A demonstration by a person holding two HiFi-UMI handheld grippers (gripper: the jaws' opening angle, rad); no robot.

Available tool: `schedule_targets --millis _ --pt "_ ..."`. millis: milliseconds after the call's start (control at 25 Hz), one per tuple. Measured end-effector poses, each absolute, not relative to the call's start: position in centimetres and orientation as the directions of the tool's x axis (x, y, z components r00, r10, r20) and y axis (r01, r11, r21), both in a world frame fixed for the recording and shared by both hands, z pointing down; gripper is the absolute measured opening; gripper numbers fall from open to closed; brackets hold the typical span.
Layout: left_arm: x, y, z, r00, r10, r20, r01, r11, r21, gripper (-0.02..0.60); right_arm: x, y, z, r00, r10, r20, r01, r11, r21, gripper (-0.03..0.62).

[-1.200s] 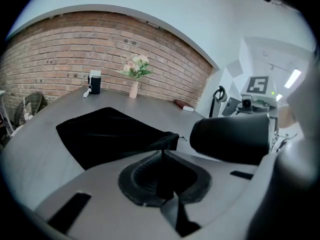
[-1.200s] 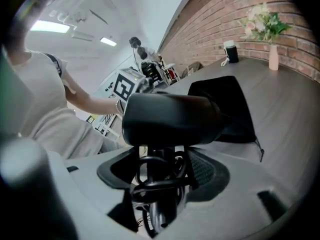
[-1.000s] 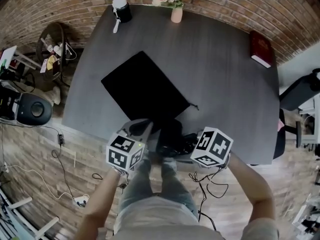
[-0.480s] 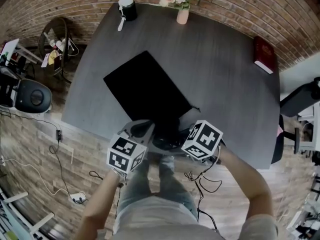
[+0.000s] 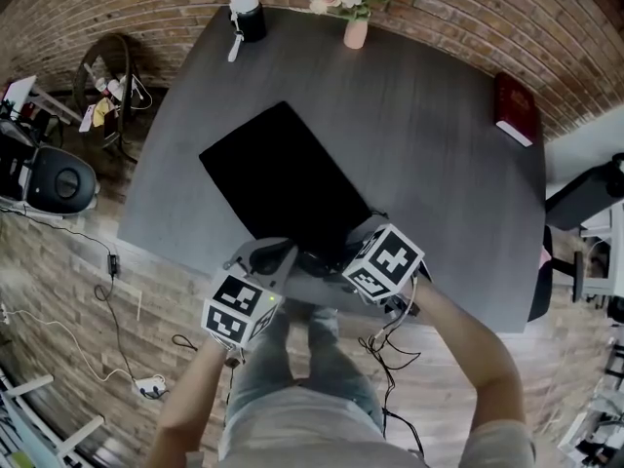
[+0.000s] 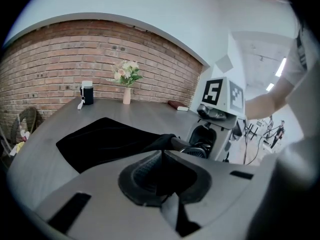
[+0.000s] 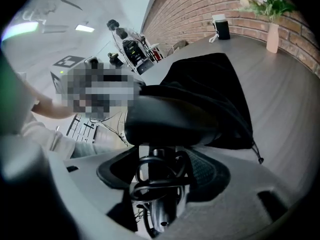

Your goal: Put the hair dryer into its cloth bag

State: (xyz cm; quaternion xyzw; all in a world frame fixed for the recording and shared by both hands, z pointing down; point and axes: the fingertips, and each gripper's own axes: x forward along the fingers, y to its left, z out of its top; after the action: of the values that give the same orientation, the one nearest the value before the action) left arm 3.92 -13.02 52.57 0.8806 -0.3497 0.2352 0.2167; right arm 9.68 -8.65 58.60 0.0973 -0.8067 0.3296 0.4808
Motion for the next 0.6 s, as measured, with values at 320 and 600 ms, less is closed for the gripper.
schedule_targets --millis 320,600 --pt "4.1 -12.9 52.0 0.652 -0.512 0.559 -0.699 -0.691 0.183 0.014 9.2 -10.6 59.4 -0.441 0.083 0.894 -0.537 0.774 -0.336 0.29" --pt "4.2 -13.0 51.5 0.674 -0.506 0.539 -0.679 -0.711 0.182 0.014 8.2 -12.2 59.4 -0.448 0.027 0.893 -0.581 0.751 -0.314 0.293"
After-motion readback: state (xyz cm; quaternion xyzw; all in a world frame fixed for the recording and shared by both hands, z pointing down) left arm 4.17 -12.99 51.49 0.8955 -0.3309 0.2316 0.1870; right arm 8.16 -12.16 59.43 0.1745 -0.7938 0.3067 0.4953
